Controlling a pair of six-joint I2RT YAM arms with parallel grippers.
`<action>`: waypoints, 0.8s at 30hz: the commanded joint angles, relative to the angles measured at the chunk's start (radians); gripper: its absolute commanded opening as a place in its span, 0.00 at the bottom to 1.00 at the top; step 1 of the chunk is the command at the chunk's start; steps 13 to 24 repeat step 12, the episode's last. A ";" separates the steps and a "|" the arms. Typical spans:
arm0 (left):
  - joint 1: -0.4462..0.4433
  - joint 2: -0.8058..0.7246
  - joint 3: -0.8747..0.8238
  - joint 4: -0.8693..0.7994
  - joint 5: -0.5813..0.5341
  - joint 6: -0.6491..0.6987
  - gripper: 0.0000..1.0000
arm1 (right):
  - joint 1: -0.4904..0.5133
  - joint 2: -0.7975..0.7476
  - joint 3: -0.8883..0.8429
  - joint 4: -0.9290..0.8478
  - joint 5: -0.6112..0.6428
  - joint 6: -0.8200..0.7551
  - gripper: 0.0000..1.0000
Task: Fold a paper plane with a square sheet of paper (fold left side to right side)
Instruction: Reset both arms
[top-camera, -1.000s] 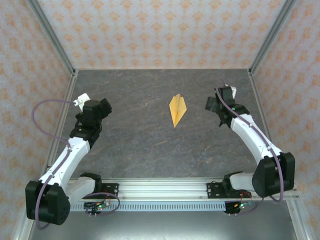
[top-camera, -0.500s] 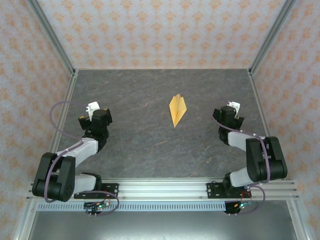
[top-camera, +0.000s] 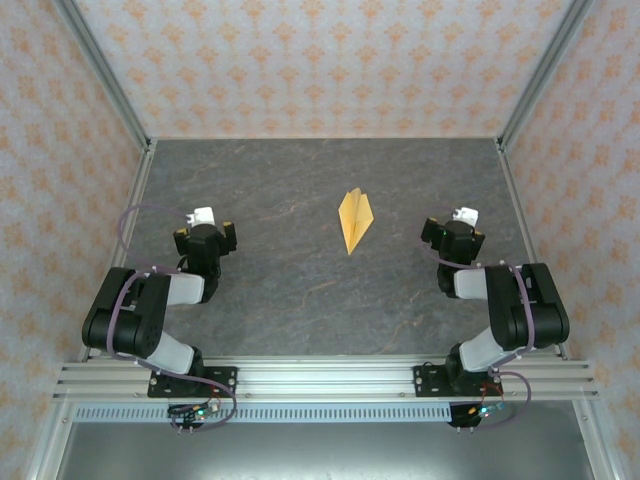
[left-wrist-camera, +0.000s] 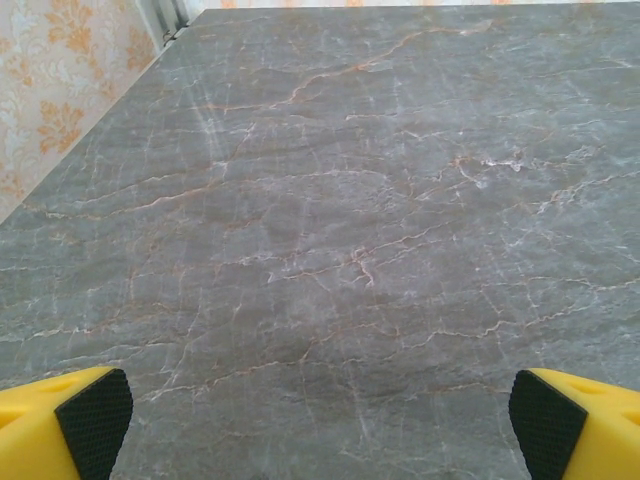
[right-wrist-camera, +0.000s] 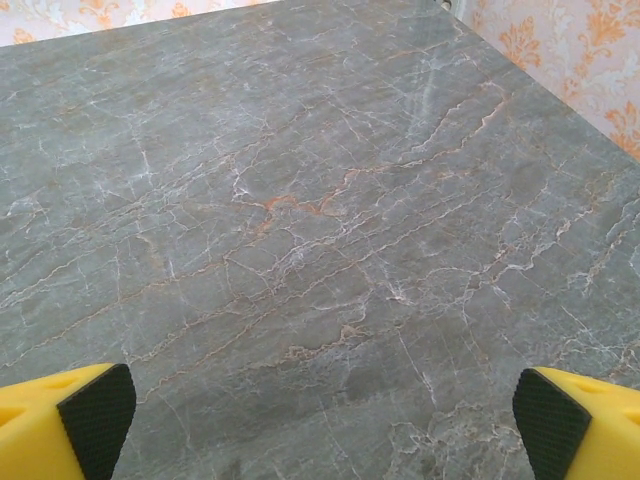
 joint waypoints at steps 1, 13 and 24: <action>0.008 -0.009 0.020 0.047 0.010 0.017 1.00 | -0.004 -0.012 0.007 0.042 -0.016 -0.012 1.00; 0.007 -0.011 0.020 0.046 0.011 0.017 1.00 | -0.005 -0.011 0.009 0.040 -0.017 -0.011 1.00; 0.007 -0.011 0.020 0.046 0.011 0.017 1.00 | -0.005 -0.011 0.009 0.040 -0.017 -0.011 1.00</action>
